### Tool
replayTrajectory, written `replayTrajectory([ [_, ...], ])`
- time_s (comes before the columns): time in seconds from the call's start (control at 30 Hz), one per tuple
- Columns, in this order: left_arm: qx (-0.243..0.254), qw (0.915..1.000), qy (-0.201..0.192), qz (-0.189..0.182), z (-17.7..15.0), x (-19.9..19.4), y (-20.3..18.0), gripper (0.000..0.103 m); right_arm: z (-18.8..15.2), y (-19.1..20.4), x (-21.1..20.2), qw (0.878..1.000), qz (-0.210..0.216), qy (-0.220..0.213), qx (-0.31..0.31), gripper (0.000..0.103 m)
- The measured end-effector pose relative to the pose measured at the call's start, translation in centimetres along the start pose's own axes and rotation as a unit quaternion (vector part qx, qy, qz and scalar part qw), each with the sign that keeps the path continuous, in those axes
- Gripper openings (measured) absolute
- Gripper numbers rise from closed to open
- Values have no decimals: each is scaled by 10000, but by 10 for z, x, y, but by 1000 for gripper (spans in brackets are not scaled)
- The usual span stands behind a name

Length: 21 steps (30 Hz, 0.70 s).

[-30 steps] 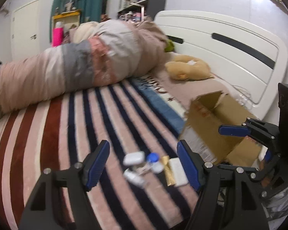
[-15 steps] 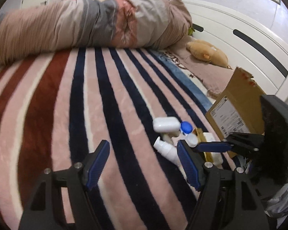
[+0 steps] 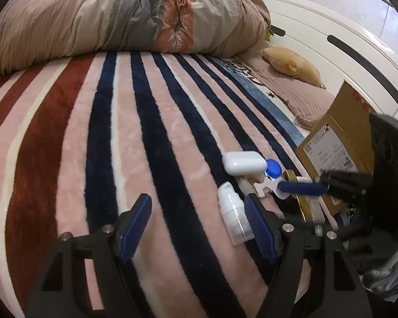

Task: Organize rigid objects
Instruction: 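Grasp the clear pump bottle with the left gripper while the right grasps the tape roll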

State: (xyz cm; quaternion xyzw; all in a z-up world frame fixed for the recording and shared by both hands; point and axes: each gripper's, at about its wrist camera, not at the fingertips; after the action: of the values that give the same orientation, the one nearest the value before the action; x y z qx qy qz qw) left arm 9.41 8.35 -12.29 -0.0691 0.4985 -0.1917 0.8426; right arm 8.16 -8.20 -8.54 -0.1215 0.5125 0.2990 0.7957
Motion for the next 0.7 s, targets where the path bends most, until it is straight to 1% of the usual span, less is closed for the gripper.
replayTrajectory([
  [0.03,11,10000,45,-69,-1,3,-2,68,0,-5,1,9997,-249,22,61,48],
  [0.07,36,9997,106,-197,-2,7,-4,65,-1,-8,3,9994,-329,37,80,48],
  [0.13,94,9986,224,-479,-5,13,-10,60,1,-14,9,9992,-363,88,139,48],
  [0.2,174,9978,318,-559,-7,21,-17,53,5,-18,14,9989,-445,24,110,48],
  [0.23,194,9980,343,-498,-8,25,-19,48,7,-17,16,9985,-542,11,44,48],
  [0.3,195,9986,353,-344,-8,30,-23,43,9,-14,18,9985,-534,-21,-112,48],
  [0.4,304,9990,323,-48,-9,34,-30,25,17,-13,34,9983,-508,162,-219,48],
  [0.43,356,9989,314,35,-10,33,-30,22,17,-13,36,9983,-497,142,-256,48],
  [0.5,395,9987,304,97,-12,29,-29,21,20,-13,40,9981,-503,173,-314,48],
  [0.6,308,9990,260,201,-16,19,-19,21,23,-12,44,9982,-466,238,-283,47],
  [0.63,296,9990,252,234,-17,17,-17,21,22,-12,44,9981,-489,247,-289,45],
  [0.67,291,9989,242,261,-18,15,-16,21,20,-10,42,9978,-521,265,-314,41],
  [0.7,281,9989,237,293,-20,13,-13,21,20,-8,42,9977,-514,289,-341,39],
])
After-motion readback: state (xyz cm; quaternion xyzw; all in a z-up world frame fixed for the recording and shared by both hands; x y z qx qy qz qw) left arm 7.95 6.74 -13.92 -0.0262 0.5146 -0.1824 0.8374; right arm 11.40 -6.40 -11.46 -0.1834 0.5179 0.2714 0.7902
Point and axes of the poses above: each gripper's, at about its wrist camera, not at the fingertips, and x roughly the way its jaws point, y to its left, z to its top, and after that the axes turned 9 degrees about y, right-handed
